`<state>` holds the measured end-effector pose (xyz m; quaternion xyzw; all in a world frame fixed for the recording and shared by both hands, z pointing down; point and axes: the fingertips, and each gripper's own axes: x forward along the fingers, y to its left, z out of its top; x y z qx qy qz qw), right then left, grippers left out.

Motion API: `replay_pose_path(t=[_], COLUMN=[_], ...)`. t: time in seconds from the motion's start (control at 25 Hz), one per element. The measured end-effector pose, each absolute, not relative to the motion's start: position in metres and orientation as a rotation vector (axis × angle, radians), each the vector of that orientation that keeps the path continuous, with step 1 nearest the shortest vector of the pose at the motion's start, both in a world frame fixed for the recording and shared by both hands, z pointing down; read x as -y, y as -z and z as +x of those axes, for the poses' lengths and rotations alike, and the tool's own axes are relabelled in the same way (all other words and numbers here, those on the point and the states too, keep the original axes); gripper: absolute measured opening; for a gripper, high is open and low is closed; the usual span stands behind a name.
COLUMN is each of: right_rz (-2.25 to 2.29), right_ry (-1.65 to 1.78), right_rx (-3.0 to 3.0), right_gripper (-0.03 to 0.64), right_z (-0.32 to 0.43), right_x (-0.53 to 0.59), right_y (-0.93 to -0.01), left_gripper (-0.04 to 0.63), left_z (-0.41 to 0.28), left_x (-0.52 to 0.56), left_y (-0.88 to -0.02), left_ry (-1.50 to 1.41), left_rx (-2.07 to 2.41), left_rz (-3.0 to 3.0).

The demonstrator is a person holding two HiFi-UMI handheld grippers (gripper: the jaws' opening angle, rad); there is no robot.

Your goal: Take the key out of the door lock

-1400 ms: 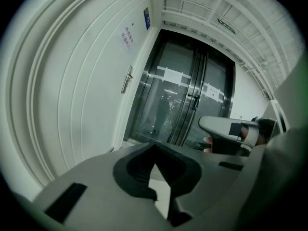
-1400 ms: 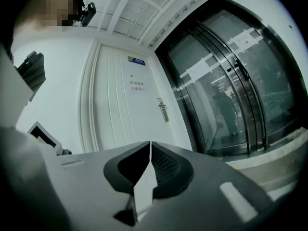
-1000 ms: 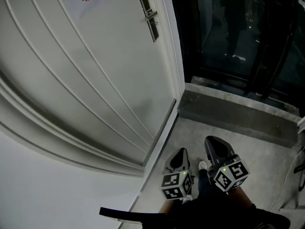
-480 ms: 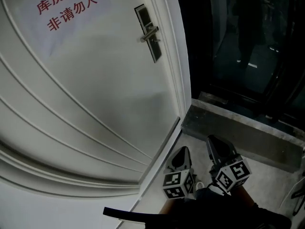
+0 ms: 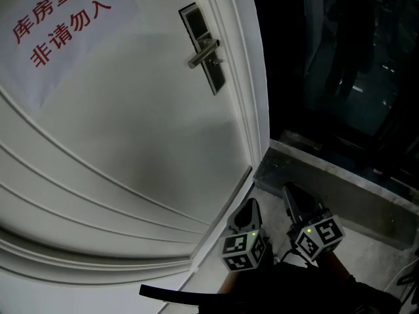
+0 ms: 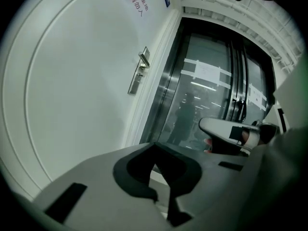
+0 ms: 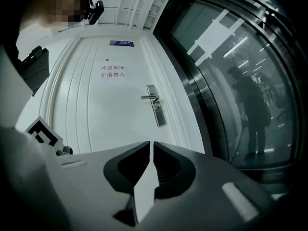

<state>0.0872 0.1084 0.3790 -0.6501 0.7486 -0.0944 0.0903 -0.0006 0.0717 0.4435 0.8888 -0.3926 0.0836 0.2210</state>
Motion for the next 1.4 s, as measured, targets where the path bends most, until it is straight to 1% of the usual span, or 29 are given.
replay_pose_path(t=[0.24,0.44,0.68,1.0,1.2,1.4], right_rz=[-1.934,-1.944,-1.946,-2.030,-1.994,-1.979], right_ry=[0.199,0.073,-0.102,-0.493,-0.697,-1.075], right_rx=[-2.254,-2.270,-2.285,-2.391,-2.534,-2.637], right_gripper=[0.003,0.003,0.003,0.015,0.055,0.063], right_z=[0.102,0.117,0.130,0.135,0.132,0.128], right_x=[-0.046,0.015,0.081,0.156,0.199,0.236], right_y=[-0.372,-0.348,-0.326,-0.282,-0.262,-0.248], left_gripper=[0.000,0.000,0.000,0.000,0.000,0.000], left_z=[0.023,0.041,0.042,0.027,0.021,0.018], left_x=[-0.010,0.049,0.101,0.142,0.159,0.175], left_y=[-0.444,-0.427,-0.424,-0.422,-0.412,-0.404], left_ry=[-0.210,-0.167,-0.163,-0.158,-0.099,-0.054], left_rx=[1.080,1.077,1.098,1.173,1.251,1.364], left_rz=[2.467,2.506,2.507,2.492,2.478,2.416])
